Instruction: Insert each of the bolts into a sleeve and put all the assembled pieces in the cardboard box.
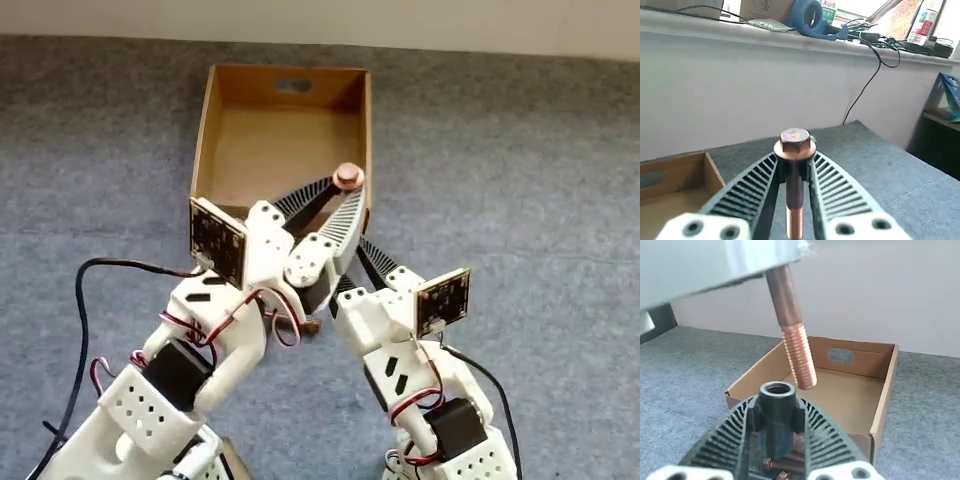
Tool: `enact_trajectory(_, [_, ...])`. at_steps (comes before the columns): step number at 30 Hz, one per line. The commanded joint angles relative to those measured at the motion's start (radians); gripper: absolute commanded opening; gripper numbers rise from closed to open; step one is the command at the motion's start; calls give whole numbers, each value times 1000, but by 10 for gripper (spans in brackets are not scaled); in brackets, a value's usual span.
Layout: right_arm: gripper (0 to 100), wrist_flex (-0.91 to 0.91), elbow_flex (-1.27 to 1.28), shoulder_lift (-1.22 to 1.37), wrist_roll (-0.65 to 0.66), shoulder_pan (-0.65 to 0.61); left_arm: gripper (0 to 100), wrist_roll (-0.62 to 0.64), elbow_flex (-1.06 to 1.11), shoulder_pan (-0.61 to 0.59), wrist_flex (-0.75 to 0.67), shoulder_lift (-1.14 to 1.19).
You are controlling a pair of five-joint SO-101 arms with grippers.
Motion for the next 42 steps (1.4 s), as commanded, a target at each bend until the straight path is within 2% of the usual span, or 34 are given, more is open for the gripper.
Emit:
enact_trajectory(1, [5, -1, -10, -12, -5, 13, 7, 2, -56, 7, 5, -22])
enact_trajectory(7, [5, -1, -10, -12, -5, 13, 7, 0, -81, 4, 132, -27])
enact_trajectory(12, [5, -1, 5, -13, -3, 13, 7, -103, -116, 5, 183, -27])
enact_trajectory(20, [5, -1, 10, -13, -3, 13, 7, -109, -185, 4, 264, -28])
enact_trajectory(37, [5, -1, 10, -13, -3, 13, 7, -107, -110, -33, 256, -21])
enact_trajectory(42, [5, -1, 10, -13, -3, 13, 7, -109, -108, -35, 207, -27])
